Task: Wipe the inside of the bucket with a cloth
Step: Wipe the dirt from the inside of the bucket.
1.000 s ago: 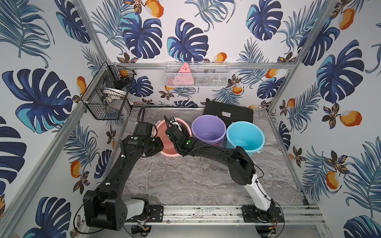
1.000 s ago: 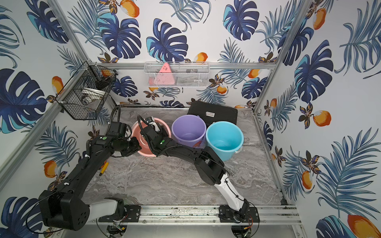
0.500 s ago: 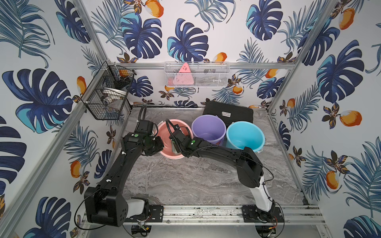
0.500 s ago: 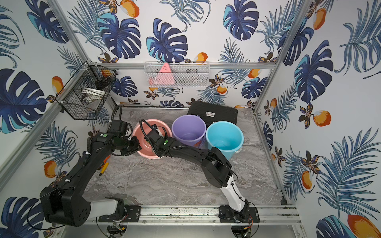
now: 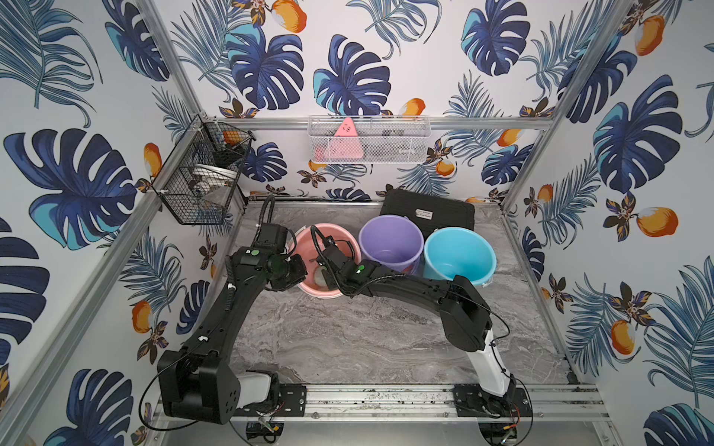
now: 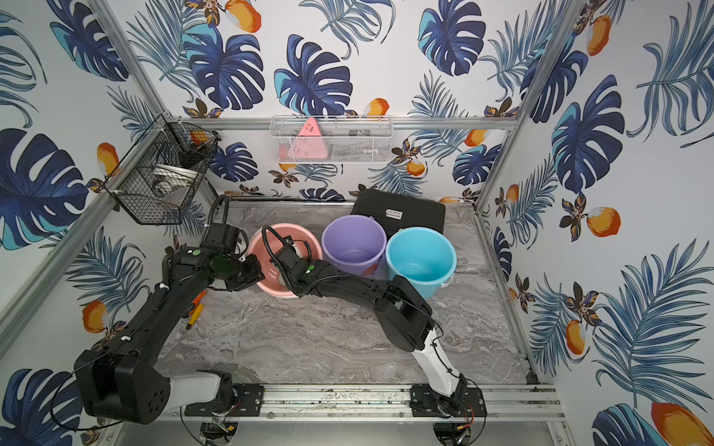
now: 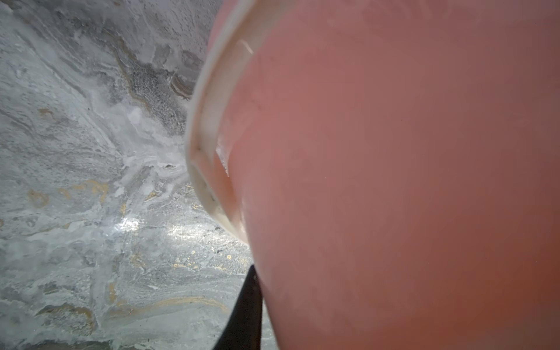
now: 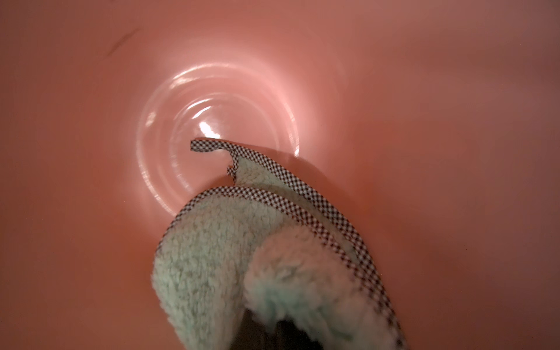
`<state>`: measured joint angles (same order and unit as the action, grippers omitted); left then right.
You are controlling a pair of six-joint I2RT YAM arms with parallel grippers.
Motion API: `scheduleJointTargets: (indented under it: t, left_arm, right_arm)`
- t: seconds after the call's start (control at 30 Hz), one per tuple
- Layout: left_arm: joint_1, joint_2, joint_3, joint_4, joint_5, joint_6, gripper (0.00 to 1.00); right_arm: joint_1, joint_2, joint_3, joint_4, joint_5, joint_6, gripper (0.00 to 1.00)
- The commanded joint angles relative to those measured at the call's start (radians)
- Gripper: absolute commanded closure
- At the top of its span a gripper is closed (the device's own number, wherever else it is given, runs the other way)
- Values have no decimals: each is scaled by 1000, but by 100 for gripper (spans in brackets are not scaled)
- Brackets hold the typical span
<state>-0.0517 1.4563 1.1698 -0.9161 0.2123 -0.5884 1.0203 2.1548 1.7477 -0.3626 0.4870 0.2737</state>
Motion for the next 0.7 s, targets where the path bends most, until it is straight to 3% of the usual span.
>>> scheduleJointTargets:
  t: [0.0,0.33,0.67]
  left_arm:
    - [6,5,19,70,-25,-3,100]
    - [4,8,42,28,41,33,100]
    - [0,6,32,-1,65,61,100]
  right_arm:
    - [-6,-17,-39,-41,206,-48,100]
    - [-5,8,-32,284,267,-292,100]
    - [22,27,-64,584,163,-446,100]
